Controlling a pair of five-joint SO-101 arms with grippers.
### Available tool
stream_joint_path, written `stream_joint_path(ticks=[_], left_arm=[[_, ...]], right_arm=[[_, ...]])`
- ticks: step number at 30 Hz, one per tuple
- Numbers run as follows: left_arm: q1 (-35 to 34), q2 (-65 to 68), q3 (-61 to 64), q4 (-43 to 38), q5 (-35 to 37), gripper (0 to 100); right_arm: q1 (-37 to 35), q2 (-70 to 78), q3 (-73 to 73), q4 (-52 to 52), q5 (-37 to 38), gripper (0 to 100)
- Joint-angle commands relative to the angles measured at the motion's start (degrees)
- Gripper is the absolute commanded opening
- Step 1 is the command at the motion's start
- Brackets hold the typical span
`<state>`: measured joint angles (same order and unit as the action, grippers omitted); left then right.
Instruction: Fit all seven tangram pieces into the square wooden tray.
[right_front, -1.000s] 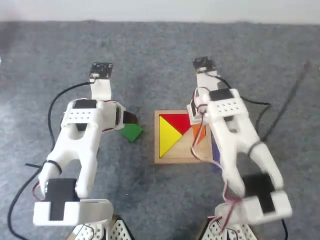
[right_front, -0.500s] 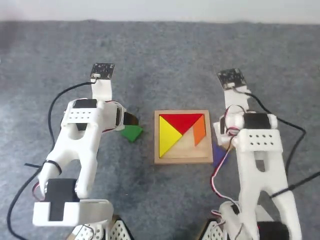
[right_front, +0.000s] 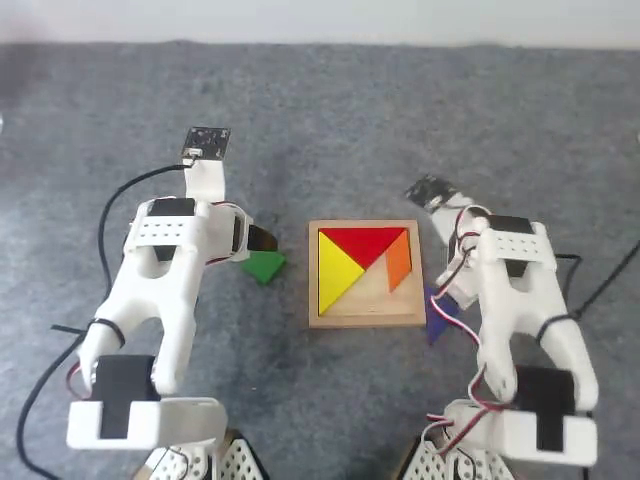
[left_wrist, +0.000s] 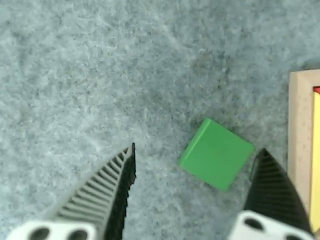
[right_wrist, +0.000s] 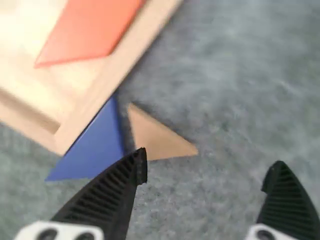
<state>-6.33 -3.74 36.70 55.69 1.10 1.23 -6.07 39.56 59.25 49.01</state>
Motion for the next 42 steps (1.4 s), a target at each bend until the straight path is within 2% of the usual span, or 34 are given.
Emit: stream_joint_path(ticks=[1, 6, 13, 26, 34, 42], left_arm=[[0.3, -0.4, -0.6, 0.0, -0.5, 35], [0.3, -0.4, -0.6, 0.0, -0.7, 35], [0.3, -0.4, -0.6, 0.0, -0.7, 35], [0.3, -0.3, 0.4, -1.3, -0.7, 35], [0.3, -0.4, 1.2, -3.0, -0.7, 35], [0.3, -0.4, 1.2, -3.0, -0.7, 35]], right_arm=[[0.7, 0.7, -0.4, -0.8, 11.3, 43.4], [1.0, 1.1, 0.6, -0.4, 20.8, 47.4], [-0.1, 1.3, 3.5, -5.7, 22.0, 47.0], [-2.7, 0.9, 4.0, -7.1, 24.3, 33.6], [-2.7, 1.2, 4.0, -7.1, 24.6, 16.2], [-2.8, 1.1, 4.0, -2.2, 36.0, 14.3]])
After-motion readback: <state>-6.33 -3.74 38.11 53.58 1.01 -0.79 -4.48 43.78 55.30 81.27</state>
